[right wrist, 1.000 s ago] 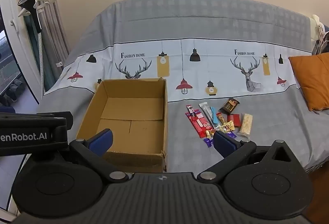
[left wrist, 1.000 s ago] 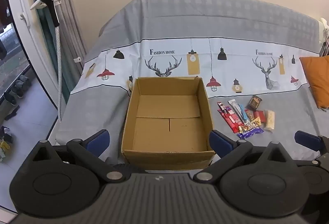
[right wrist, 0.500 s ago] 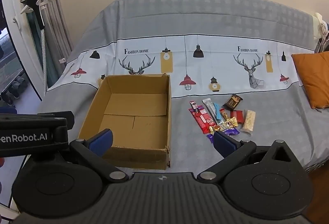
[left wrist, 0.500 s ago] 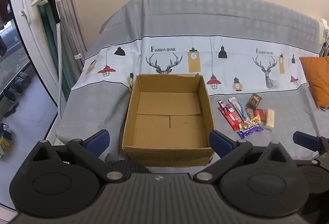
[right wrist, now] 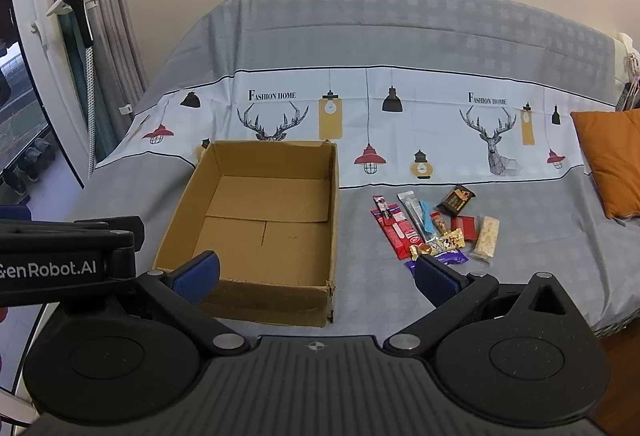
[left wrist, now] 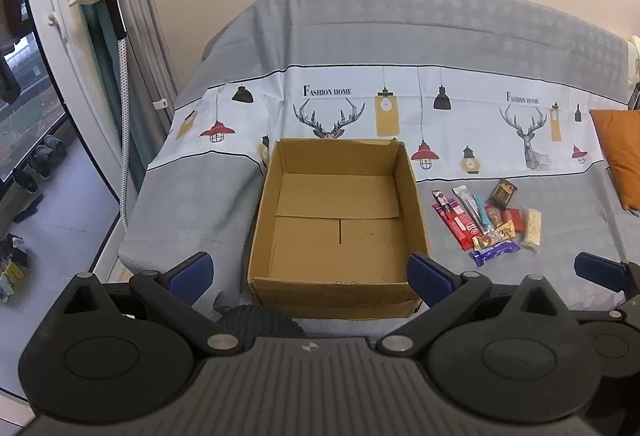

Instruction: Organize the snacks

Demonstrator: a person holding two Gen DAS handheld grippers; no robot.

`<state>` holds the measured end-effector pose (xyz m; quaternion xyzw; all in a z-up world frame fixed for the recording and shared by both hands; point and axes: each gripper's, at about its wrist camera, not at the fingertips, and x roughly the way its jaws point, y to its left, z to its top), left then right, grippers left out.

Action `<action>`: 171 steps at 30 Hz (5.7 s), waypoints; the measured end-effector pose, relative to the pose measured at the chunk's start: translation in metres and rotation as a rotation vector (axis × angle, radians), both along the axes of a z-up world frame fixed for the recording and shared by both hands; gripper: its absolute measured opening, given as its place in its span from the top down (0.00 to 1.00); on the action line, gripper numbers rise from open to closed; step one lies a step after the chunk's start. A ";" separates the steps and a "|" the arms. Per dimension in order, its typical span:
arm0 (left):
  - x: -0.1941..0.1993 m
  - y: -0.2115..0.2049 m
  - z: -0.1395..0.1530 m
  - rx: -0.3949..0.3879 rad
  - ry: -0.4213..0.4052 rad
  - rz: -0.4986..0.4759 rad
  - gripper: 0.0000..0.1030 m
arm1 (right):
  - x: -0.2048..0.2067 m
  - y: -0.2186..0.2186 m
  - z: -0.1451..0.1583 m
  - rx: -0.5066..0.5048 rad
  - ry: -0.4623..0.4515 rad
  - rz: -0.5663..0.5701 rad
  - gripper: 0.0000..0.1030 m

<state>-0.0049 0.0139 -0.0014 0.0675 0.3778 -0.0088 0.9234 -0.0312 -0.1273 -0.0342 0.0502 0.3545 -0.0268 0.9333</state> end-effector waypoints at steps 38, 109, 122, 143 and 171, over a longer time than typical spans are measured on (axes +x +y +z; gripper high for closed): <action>-0.002 0.001 -0.007 0.004 0.016 -0.004 0.00 | -0.003 -0.003 -0.004 0.039 0.022 0.010 0.00; 0.340 -0.314 -0.348 -0.155 0.292 -0.503 0.96 | 0.254 -0.349 -0.322 0.092 0.130 -0.342 0.62; 0.302 -0.304 -0.322 -0.199 0.319 -0.504 0.96 | 0.228 -0.352 -0.314 0.174 0.076 -0.322 0.63; 0.198 -0.242 -0.290 -0.141 0.302 -0.523 0.96 | 0.167 -0.289 -0.294 0.147 -0.032 -0.248 0.63; 0.161 -0.039 -0.122 -0.205 -0.123 -0.221 0.96 | 0.128 -0.085 -0.124 0.182 -0.308 0.090 0.62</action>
